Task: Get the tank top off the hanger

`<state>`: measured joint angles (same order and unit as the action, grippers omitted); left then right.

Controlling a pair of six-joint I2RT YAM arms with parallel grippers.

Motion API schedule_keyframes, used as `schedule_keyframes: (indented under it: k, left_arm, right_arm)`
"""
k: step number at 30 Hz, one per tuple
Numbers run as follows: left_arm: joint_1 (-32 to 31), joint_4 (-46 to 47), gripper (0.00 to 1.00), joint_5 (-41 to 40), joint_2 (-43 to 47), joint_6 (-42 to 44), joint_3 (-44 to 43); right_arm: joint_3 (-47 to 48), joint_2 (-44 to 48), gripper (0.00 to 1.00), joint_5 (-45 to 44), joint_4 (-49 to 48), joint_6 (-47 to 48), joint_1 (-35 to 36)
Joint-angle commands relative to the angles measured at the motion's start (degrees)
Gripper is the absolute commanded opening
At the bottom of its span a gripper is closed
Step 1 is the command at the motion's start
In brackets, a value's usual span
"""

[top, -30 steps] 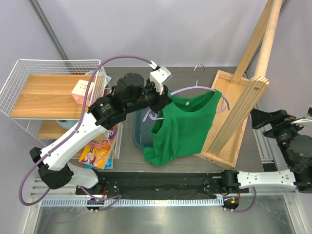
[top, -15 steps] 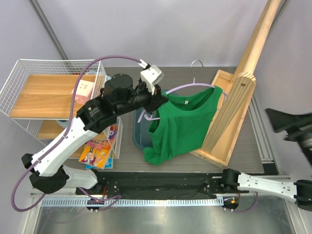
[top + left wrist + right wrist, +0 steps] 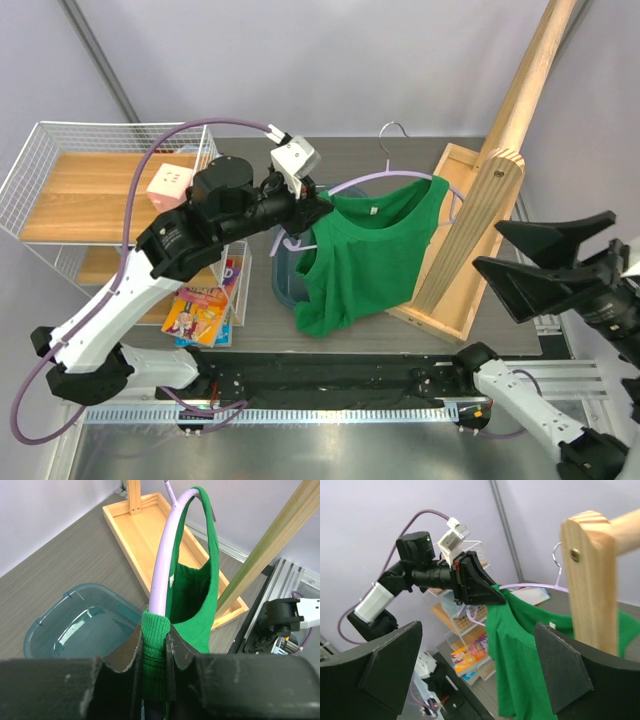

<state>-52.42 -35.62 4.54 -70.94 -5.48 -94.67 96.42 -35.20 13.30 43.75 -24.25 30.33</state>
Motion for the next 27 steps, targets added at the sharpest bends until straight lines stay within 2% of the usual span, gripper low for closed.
schedule_keyframes:
  k: [1,3,4,6,10,11,19,24,27]
  left_arm:
    - [0.04,2.75,0.00,-0.05,4.31,0.55,-1.39]
    - [0.04,1.96,0.00,-1.19,6.06,0.55,-0.78]
    - [0.04,1.87,0.00,-1.63,6.77,0.47,-0.43]
    - [-0.05,2.48,0.00,-2.51,8.26,0.38,0.36]
    - [-0.05,0.82,0.00,-1.82,6.00,0.03,-3.23]
    - [-0.05,0.64,0.00,-1.55,5.55,0.03,-4.19]
    - [0.04,2.74,0.00,-1.28,4.23,-0.24,-4.29]
    - [0.04,5.99,0.00,-2.16,5.72,-0.76,-3.06]
    - [0.04,6.00,0.00,-3.30,5.81,-0.77,-3.67]
  right_arm:
    - [-2.53,-3.03,1.00,30.09,-12.08,-10.00,-14.73]
    - [-4.74,-3.38,0.97,34.32,-18.83,-13.70,-19.14]
    - [-8.41,-3.12,0.97,34.95,-21.92,-17.81,-19.69]
    - [-9.76,-3.12,0.97,36.00,-26.49,-19.86,-22.22]
    - [-5.81,-6.01,0.95,37.59,-25.99,-22.33,-23.82]
    - [-4.41,-6.63,0.95,37.24,-23.30,-21.46,-23.74]
    - [21.77,-19.28,0.97,34.78,-17.47,-23.65,-22.68]
    - [36.51,-32.89,0.98,35.04,-16.59,-27.07,-24.08]
    - [46.35,-40.96,0.97,32.76,-12.47,-27.25,-25.83]
